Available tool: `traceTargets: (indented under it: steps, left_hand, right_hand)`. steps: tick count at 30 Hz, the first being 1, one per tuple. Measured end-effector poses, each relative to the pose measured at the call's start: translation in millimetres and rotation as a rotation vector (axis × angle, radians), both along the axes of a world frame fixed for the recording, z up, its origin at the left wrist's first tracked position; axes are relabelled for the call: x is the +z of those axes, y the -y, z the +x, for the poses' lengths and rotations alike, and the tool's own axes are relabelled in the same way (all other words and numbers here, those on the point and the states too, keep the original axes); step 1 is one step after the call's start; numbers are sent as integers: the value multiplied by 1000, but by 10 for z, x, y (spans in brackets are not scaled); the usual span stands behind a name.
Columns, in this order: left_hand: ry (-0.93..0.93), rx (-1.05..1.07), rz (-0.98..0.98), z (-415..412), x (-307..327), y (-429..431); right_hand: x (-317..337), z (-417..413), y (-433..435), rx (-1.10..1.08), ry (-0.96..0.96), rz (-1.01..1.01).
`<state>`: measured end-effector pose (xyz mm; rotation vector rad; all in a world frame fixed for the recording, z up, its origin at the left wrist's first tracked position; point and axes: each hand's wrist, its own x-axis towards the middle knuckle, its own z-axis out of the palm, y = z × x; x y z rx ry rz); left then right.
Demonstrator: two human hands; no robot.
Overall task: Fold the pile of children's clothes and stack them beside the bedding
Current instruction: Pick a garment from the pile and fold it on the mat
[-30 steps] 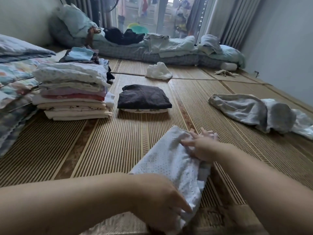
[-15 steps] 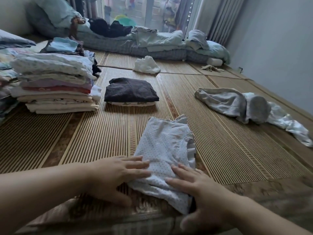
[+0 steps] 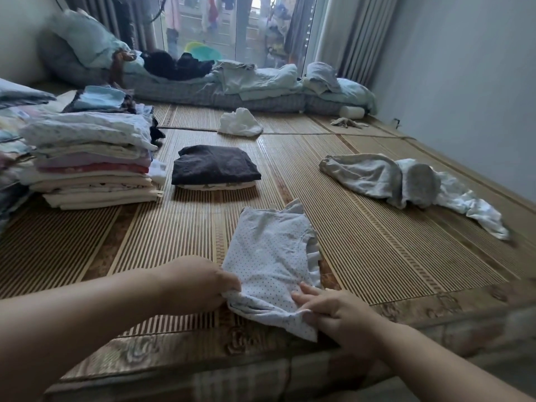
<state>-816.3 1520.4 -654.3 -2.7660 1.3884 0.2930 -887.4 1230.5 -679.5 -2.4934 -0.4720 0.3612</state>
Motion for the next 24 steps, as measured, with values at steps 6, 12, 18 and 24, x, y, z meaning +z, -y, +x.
traceTargets:
  steps: [6,12,18,24]
  left_hand:
    - [-440,139,-189,-27,361,26]
    - [-1172,372,-744,246,389,-84]
    - [-1162,752,-1019,764,121,-238]
    - [-497,944,-724,868,-160,-307]
  right_hand:
    - [373,58,29,-175,-333,596]
    - [690,525,-23,-188,-524,752]
    - [657,1220,-437,-506,-491,1045]
    - [354,1369,-660,-563,-152,262]
